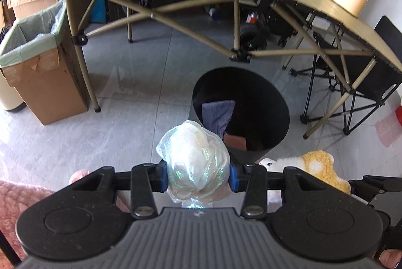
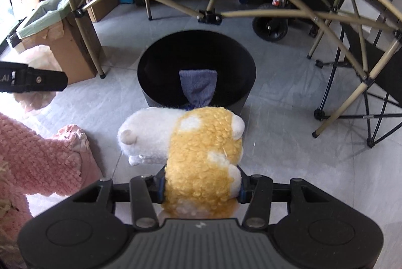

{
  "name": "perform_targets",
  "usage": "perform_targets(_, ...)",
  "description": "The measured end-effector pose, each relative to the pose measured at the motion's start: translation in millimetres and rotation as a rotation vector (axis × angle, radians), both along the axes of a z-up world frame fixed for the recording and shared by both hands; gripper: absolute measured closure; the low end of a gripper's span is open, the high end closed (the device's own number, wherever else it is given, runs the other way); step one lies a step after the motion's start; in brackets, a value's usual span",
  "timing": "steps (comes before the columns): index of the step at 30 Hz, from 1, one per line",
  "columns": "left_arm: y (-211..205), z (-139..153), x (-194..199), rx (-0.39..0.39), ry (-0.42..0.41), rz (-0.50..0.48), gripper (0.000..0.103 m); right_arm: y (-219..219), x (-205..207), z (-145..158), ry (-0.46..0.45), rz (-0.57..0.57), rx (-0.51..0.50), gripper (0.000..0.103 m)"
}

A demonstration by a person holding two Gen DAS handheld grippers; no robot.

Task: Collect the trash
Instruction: 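Lower the plush toy into the bin and open the right gripper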

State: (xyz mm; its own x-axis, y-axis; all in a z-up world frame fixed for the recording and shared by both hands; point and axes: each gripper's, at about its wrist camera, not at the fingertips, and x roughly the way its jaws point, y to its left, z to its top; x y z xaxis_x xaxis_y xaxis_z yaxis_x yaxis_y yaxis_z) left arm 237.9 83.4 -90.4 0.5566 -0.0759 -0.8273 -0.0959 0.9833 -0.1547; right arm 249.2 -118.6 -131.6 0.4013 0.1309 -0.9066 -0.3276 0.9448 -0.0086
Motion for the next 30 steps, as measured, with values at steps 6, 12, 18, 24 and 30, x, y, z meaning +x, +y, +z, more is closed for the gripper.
perform_targets(6, -5.1, -18.0, 9.4, 0.015, 0.060, -0.016, 0.060, -2.3, 8.1, -19.2, 0.070, 0.001, -0.009, 0.055)
perform_targets(12, -4.2, -31.8, 17.5, 0.012, 0.106, -0.009, 0.060, -3.1, 13.3, -33.0, 0.121, 0.006, -0.015, 0.055)
perform_targets(18, 0.6, -33.5, 28.3, 0.003, 0.121, 0.007, 0.060, -4.7, 26.1, -13.1, 0.092, 0.034, -0.023, 0.055)
perform_targets(24, 4.8, -30.8, 41.3, -0.001, 0.117, 0.024, 0.060, 5.7, 62.3, 11.6, 0.023, 0.080, -0.025, 0.055)
perform_targets(30, 9.1, -27.9, 52.4, -0.004, 0.117, 0.044, 0.060, 21.7, 107.8, 1.5, 0.013, 0.081, -0.038, 0.055)
